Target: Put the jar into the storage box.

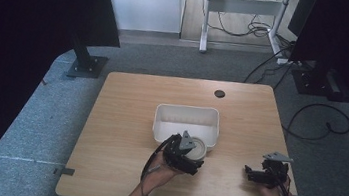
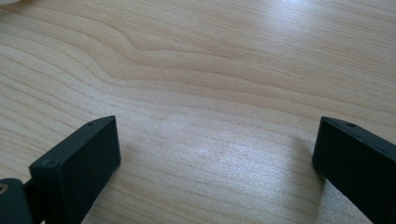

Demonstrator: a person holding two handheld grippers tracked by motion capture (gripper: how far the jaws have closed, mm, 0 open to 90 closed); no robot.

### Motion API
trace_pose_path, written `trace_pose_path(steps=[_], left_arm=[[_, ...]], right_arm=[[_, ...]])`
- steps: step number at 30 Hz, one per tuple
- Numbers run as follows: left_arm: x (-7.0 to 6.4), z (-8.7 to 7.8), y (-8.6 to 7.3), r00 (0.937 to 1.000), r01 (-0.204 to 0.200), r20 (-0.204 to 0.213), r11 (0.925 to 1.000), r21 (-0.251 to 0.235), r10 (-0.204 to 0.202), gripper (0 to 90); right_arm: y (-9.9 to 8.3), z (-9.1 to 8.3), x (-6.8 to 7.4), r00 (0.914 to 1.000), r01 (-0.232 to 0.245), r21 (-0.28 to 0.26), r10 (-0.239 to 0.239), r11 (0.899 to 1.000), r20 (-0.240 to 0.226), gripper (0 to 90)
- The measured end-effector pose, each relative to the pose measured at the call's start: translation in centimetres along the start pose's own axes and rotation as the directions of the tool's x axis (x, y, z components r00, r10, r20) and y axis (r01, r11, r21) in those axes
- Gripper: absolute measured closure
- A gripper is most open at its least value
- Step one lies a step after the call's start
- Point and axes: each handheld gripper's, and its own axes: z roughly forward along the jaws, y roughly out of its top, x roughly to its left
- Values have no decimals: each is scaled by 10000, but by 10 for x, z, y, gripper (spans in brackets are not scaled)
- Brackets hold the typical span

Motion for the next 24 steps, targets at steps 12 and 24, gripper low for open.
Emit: trace_pose_path(steps=[12, 24], left_arm=[[16, 5, 7, 9994, 121, -310, 9999, 16, -120, 99], [31, 11, 16, 9980, 266, -580, 9996, 33, -264, 99]], right_arm=[[0, 0, 0, 10000, 3, 1, -3, 10000, -3, 6], [0, 0, 0, 10000, -2, 3, 2, 10000, -7, 6]])
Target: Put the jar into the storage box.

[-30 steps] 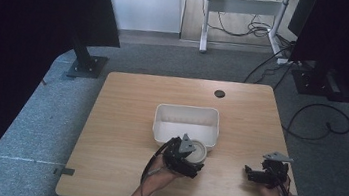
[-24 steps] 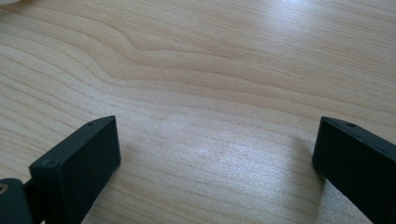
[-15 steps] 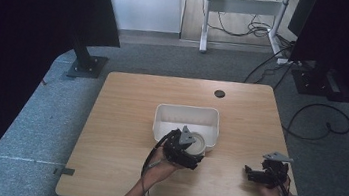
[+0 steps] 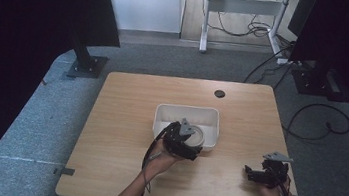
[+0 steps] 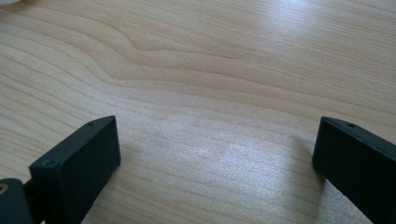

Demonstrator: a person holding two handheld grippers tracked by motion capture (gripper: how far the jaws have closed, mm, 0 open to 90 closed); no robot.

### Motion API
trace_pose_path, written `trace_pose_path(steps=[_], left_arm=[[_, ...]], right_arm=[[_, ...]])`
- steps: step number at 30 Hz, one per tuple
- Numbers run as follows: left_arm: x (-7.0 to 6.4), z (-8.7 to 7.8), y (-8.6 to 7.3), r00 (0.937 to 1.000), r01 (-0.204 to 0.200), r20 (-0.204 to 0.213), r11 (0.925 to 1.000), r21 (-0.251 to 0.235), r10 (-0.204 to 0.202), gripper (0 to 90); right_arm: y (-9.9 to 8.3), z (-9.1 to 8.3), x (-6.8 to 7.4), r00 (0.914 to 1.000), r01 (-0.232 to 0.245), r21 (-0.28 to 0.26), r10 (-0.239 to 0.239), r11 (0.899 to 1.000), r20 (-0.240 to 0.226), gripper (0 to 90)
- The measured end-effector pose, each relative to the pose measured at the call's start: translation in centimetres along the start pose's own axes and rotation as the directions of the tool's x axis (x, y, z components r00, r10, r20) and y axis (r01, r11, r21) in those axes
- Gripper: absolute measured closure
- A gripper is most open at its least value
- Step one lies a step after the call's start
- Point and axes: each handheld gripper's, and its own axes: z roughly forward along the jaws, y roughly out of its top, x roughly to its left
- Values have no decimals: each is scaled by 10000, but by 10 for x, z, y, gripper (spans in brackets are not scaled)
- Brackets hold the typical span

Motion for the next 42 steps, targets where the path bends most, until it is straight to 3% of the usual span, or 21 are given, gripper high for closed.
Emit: trace_pose_path(steps=[24, 42], left_arm=[[18, 19, 13, 9986, 385, -348, 9992, -52, -386, 99], [25, 49, 5, 9935, 884, -703, 9960, -141, -892, 99]], right_arm=[[0, 0, 0, 10000, 29, -3, -29, 10000, -20, 6], [0, 0, 0, 10000, 43, -1, -43, 10000, -38, 6]])
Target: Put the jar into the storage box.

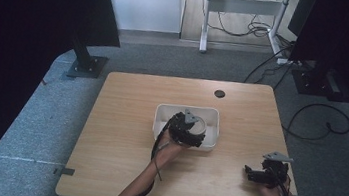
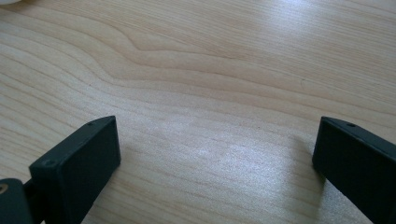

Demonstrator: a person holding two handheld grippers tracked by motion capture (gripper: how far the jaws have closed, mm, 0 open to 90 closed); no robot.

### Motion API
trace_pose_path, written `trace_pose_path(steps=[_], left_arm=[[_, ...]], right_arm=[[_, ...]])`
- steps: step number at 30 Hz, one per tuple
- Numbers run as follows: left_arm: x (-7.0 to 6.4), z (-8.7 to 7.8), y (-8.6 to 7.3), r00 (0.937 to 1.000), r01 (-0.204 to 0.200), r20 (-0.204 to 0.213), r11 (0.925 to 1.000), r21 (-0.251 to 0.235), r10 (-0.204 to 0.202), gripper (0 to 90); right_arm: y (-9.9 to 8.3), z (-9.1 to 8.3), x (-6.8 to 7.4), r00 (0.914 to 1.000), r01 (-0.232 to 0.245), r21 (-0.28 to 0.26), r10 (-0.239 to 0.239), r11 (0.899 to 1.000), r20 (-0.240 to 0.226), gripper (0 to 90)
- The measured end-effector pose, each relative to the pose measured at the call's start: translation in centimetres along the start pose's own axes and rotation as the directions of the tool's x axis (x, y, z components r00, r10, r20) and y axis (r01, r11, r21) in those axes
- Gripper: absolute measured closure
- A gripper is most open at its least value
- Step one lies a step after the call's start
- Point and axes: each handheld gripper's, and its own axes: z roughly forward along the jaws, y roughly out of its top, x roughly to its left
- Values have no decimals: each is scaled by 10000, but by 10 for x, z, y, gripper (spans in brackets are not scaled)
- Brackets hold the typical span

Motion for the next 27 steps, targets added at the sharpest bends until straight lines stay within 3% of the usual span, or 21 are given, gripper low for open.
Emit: trace_pose_path(steps=[12, 27], left_arm=[[1, 17, -7, 9993, 287, -257, 9996, 8, -287, 99], [2, 20, -5, 9980, 619, -118, 9980, 116, -618, 98]], right_arm=[[0, 0, 0, 10000, 11, 0, -11, 10000, -10, 6], [0, 0, 0, 10000, 25, -2, -25, 10000, -13, 6]])
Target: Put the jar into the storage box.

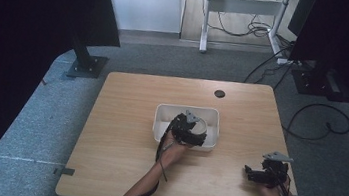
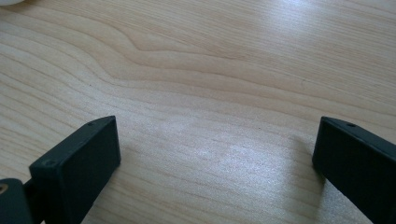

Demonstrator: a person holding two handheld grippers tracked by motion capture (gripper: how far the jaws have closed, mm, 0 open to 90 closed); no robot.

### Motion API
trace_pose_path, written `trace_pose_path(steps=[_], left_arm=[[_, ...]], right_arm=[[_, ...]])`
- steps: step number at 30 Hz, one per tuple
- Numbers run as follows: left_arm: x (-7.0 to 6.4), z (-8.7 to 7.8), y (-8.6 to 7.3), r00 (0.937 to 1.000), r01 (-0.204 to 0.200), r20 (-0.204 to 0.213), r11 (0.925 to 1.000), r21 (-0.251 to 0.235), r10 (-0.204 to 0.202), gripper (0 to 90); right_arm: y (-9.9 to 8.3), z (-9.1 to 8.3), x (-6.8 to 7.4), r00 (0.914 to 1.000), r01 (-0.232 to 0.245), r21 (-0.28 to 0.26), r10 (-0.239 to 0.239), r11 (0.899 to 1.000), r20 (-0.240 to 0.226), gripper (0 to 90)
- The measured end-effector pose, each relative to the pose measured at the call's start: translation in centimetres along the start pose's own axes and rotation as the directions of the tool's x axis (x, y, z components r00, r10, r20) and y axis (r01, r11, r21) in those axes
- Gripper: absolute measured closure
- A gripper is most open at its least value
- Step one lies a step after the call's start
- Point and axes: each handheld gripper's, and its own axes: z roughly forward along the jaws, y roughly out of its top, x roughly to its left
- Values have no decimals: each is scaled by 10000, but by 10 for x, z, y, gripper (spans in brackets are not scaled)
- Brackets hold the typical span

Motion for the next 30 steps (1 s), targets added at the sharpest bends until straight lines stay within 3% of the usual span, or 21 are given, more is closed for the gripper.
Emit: trace_pose_path(steps=[8, 30], left_arm=[[2, -2, -1, 9995, -121, 294, 9999, -94, 123, 66], [-1, -28, 4, 9988, -450, 177, 9974, -560, 461, 43]], right_arm=[[0, 0, 0, 10000, 3, 1, -3, 10000, -2, 6], [0, 0, 0, 10000, 1, 1, -1, 10000, -3, 6]])
